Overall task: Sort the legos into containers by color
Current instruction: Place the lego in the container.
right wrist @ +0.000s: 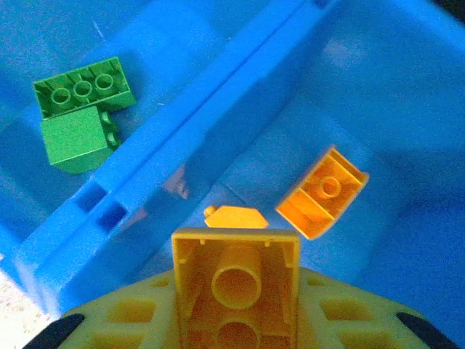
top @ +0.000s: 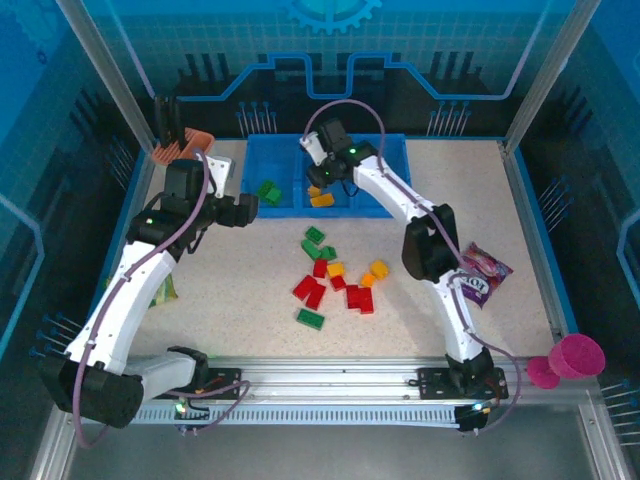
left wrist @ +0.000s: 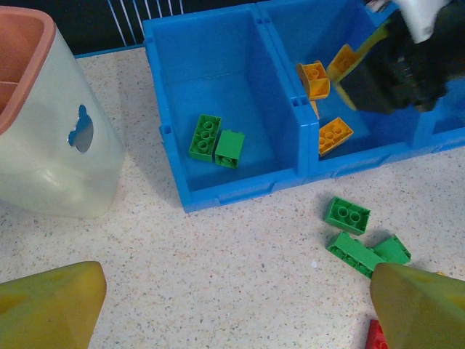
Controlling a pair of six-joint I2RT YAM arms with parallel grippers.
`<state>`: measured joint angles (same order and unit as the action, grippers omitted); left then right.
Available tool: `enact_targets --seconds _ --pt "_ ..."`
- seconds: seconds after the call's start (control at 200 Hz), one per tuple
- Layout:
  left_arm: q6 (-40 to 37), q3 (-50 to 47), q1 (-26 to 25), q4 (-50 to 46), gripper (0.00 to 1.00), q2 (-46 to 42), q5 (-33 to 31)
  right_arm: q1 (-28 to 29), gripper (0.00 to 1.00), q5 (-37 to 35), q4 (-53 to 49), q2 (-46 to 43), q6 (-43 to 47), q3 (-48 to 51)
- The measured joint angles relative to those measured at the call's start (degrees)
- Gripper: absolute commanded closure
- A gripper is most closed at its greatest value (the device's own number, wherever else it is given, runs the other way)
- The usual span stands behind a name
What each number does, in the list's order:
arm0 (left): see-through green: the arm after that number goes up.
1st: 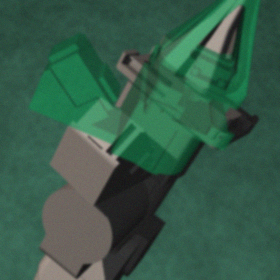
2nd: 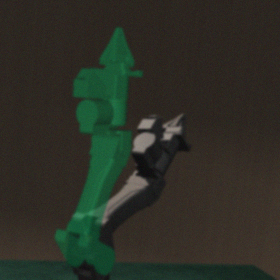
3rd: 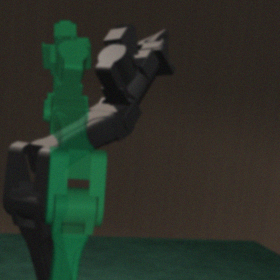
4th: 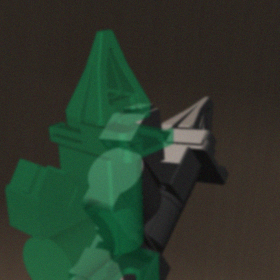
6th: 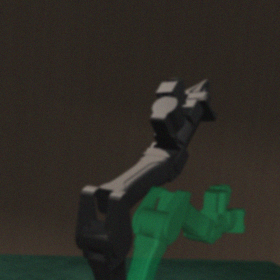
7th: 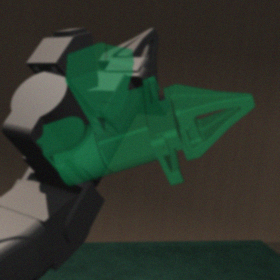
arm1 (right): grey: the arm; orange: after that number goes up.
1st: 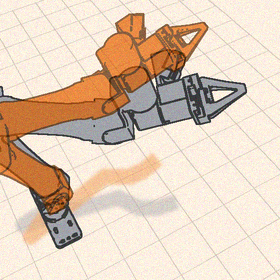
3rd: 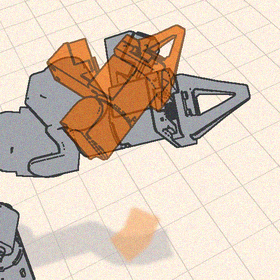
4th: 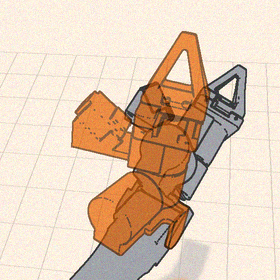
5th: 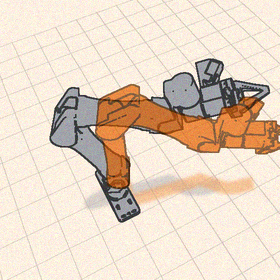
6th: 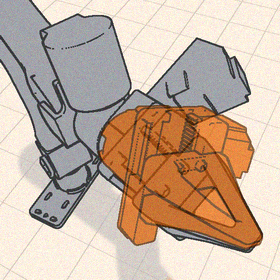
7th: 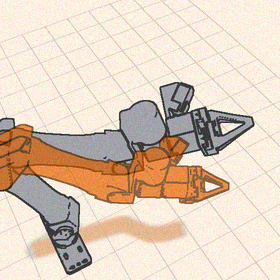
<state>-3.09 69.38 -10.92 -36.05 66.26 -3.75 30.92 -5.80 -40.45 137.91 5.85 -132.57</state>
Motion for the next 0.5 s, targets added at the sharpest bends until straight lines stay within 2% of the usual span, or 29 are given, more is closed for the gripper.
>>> enact_targets --seconds 0.135,0.315,0.5 --pt "0.2 0.0 0.0 0.0 0.05 0.0 0.0 0.1 0.65 -0.7 -0.8 4.6 1.1 -3.0" --pt "1.8 0.4 0.0 -1.0 0.04 0.5 0.0 0.1 0.64 -1.3 -2.0 6.1 2.1 -3.1" --pt "5.3 0.3 0.0 -3.1 0.04 0.5 -0.1 0.1 0.54 -1.5 -1.9 6.1 3.1 -3.2"
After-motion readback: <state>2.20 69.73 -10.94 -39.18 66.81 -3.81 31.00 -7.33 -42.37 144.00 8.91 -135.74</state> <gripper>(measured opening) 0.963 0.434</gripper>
